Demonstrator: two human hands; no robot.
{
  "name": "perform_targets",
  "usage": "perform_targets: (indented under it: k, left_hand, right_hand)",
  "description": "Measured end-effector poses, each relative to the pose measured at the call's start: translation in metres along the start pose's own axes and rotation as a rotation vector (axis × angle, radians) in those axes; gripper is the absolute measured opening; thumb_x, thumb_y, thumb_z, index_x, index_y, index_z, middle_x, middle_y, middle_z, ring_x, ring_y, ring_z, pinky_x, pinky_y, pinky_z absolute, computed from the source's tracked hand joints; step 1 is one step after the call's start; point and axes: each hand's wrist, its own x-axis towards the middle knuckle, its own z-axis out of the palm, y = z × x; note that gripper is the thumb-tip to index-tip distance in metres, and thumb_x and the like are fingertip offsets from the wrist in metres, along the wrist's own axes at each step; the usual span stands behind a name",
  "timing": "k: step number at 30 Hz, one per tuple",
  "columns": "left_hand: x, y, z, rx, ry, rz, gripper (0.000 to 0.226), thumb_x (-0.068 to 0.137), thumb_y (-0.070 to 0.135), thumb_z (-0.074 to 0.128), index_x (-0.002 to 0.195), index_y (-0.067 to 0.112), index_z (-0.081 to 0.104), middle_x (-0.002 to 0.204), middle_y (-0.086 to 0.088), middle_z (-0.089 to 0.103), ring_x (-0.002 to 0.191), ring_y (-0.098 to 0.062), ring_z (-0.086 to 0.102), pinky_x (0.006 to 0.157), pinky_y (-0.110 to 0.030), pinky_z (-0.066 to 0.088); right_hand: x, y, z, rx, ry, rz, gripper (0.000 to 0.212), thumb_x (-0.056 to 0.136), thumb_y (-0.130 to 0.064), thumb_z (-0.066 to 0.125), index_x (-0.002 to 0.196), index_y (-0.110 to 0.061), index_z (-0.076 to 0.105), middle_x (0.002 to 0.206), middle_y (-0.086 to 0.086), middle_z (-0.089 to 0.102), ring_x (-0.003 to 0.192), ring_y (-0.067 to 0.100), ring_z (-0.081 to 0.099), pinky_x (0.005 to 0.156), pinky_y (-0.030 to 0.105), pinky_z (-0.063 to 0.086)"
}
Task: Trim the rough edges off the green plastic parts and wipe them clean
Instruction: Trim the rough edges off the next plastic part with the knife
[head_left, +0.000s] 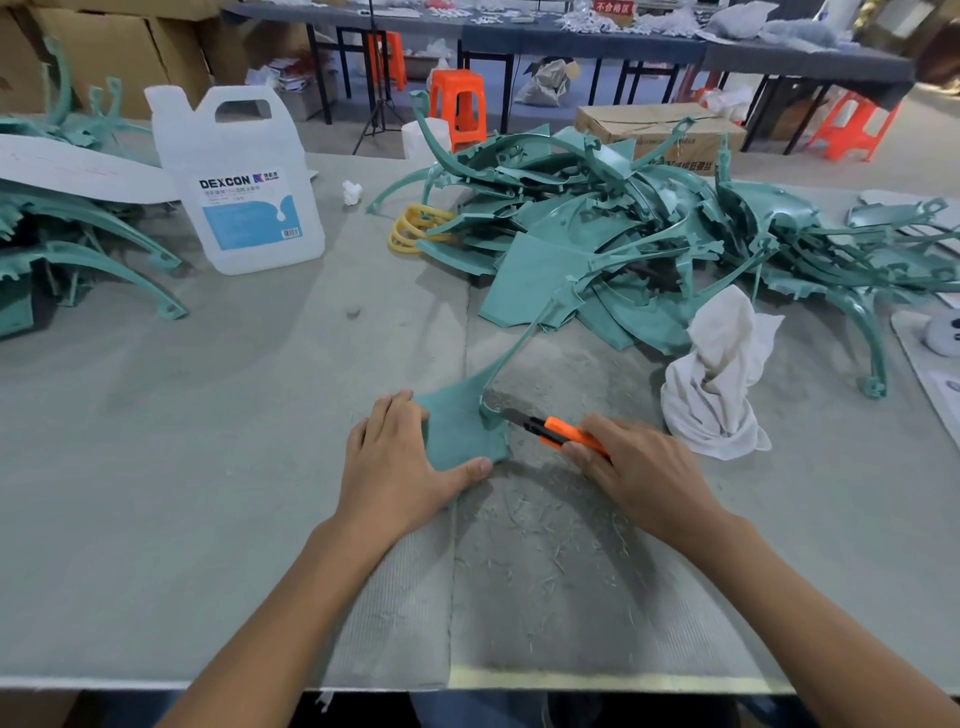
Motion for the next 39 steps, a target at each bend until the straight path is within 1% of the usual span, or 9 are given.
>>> perform_targets:
  k: [5, 10, 14, 18, 22, 24, 28, 31, 39]
  left_hand:
    - [0.000, 0.002, 0.000, 0.006, -0.006, 0.002, 0.097, 0.057, 0.096, 0.046, 0.122, 0.023, 0.044, 0.151, 0.000, 0.035, 0.144, -0.015, 0.026, 0.115, -0.037, 0.024]
    - [0.000, 0.000, -0.002, 0.017, -0.025, 0.001, 0.098, 0.057, 0.096, 0.045, 0.123, 0.023, 0.043, 0.151, 0.001, 0.034, 0.143, -0.015, 0.026, 0.115, -0.037, 0.023]
    - [0.000, 0.003, -0.003, 0.014, -0.031, 0.007, 0.098, 0.057, 0.095, 0.044, 0.122, 0.023, 0.043, 0.151, 0.001, 0.033, 0.144, -0.015, 0.024, 0.116, -0.038, 0.023]
    - [0.000, 0.003, -0.003, 0.019, -0.054, 0.003, 0.097, 0.058, 0.094, 0.043, 0.123, 0.022, 0.043, 0.155, -0.002, 0.030, 0.146, -0.017, 0.021, 0.118, -0.040, 0.022]
    - [-0.001, 0.003, -0.002, 0.015, -0.051, 0.004, 0.093, 0.059, 0.095, 0.041, 0.119, 0.024, 0.042, 0.156, -0.002, 0.029, 0.147, -0.016, 0.018, 0.117, -0.039, 0.020]
    - [-0.001, 0.002, -0.002, 0.018, -0.049, 0.005, 0.091, 0.059, 0.095, 0.039, 0.117, 0.025, 0.041, 0.155, -0.002, 0.030, 0.147, -0.016, 0.018, 0.117, -0.039, 0.020]
    - [0.000, 0.001, -0.001, 0.015, -0.051, 0.007, 0.090, 0.059, 0.096, 0.040, 0.116, 0.026, 0.041, 0.154, -0.001, 0.031, 0.146, -0.015, 0.019, 0.116, -0.039, 0.021]
    - [-0.001, 0.001, -0.002, 0.018, -0.059, 0.008, 0.089, 0.060, 0.095, 0.041, 0.115, 0.026, 0.040, 0.155, -0.002, 0.030, 0.146, -0.016, 0.019, 0.116, -0.039, 0.021]
    - [-0.001, 0.005, -0.006, 0.016, -0.075, -0.001, 0.093, 0.059, 0.094, 0.039, 0.119, 0.023, 0.042, 0.156, -0.003, 0.029, 0.147, -0.017, 0.018, 0.119, -0.040, 0.021]
  right_hand:
    - [-0.006, 0.004, 0.000, -0.011, -0.024, -0.059, 0.045, 0.098, -0.063, 0.028, 0.104, -0.027, 0.055, 0.085, -0.013, 0.053, 0.076, 0.016, 0.053, 0.065, 0.038, 0.049]
    - [0.000, 0.000, 0.000, 0.011, 0.011, -0.011, 0.036, 0.102, -0.055, 0.040, 0.101, -0.023, 0.056, 0.085, -0.008, 0.054, 0.073, 0.018, 0.053, 0.063, 0.037, 0.046]
    - [-0.007, 0.003, -0.004, 0.023, -0.039, -0.074, 0.041, 0.100, -0.059, 0.035, 0.107, -0.026, 0.058, 0.087, -0.011, 0.054, 0.079, 0.016, 0.054, 0.068, 0.040, 0.050]
    - [-0.008, 0.004, -0.001, -0.020, 0.083, -0.028, 0.037, 0.101, -0.054, 0.043, 0.102, -0.021, 0.061, 0.084, -0.008, 0.055, 0.068, 0.018, 0.052, 0.058, 0.037, 0.046]
    - [-0.012, 0.009, 0.001, -0.034, 0.132, -0.173, 0.043, 0.098, -0.052, 0.043, 0.099, -0.018, 0.068, 0.080, -0.004, 0.060, 0.064, 0.021, 0.056, 0.049, 0.037, 0.044]
    - [-0.013, 0.010, 0.002, -0.069, 0.130, -0.202, 0.045, 0.098, -0.053, 0.040, 0.100, -0.018, 0.068, 0.082, -0.003, 0.062, 0.067, 0.022, 0.060, 0.048, 0.039, 0.048]
    - [-0.010, 0.012, 0.005, -0.099, 0.125, -0.201, 0.038, 0.099, -0.052, 0.046, 0.100, -0.020, 0.067, 0.085, -0.003, 0.062, 0.075, 0.023, 0.063, 0.051, 0.041, 0.050]
    - [-0.009, 0.013, 0.005, -0.100, 0.161, -0.229, 0.037, 0.098, -0.052, 0.049, 0.097, -0.019, 0.067, 0.081, -0.004, 0.062, 0.073, 0.024, 0.064, 0.048, 0.040, 0.049]
    - [-0.010, 0.011, 0.007, -0.127, 0.186, -0.205, 0.044, 0.098, -0.054, 0.040, 0.100, -0.020, 0.068, 0.081, -0.004, 0.063, 0.069, 0.024, 0.062, 0.045, 0.037, 0.048]
